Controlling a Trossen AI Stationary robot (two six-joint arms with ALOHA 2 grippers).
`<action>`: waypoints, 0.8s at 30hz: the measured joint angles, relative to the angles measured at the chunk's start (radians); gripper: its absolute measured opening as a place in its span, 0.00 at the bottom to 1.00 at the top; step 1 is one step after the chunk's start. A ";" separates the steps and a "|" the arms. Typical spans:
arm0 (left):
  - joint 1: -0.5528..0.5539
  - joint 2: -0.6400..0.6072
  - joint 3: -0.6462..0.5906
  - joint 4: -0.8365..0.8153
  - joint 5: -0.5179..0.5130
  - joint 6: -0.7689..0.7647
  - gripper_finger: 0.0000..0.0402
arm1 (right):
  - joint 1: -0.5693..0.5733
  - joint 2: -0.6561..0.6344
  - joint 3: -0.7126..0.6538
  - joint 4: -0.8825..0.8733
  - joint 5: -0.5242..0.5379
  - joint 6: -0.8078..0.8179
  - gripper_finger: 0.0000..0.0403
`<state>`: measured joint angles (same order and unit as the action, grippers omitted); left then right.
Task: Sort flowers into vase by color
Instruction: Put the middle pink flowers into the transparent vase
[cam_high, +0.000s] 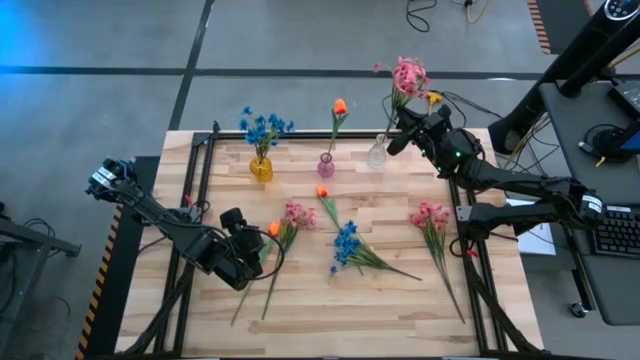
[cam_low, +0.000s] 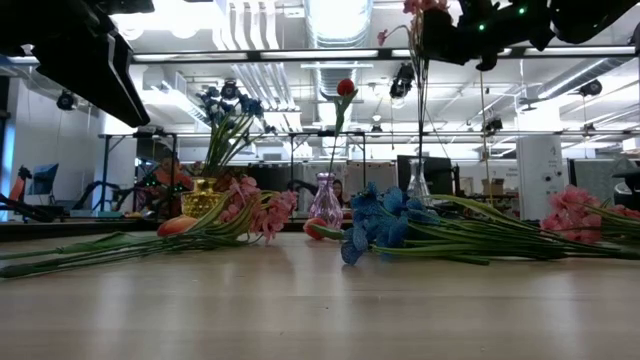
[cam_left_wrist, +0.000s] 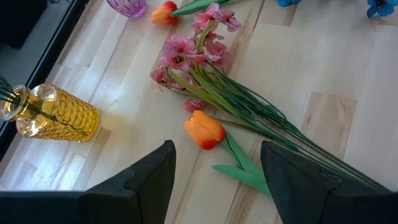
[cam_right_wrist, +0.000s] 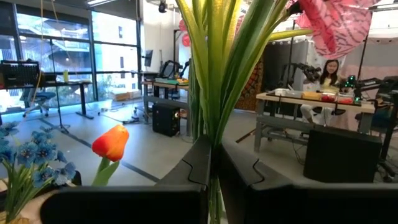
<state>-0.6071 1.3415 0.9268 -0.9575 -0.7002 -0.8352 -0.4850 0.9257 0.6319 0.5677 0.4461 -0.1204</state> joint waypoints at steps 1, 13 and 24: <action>0.000 0.000 0.000 0.000 0.000 0.000 0.54 | 0.000 0.000 0.000 -0.005 0.000 0.004 0.03; 0.000 0.000 0.000 0.000 0.000 0.000 0.54 | 0.000 0.000 0.000 -0.040 0.035 0.016 0.03; 0.000 0.000 0.000 0.000 0.000 0.000 0.54 | 0.000 0.000 0.000 -0.062 0.035 0.042 0.16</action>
<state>-0.6075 1.3415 0.9268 -0.9573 -0.6998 -0.8352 -0.4850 0.9257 0.6319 0.5056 0.4812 -0.0780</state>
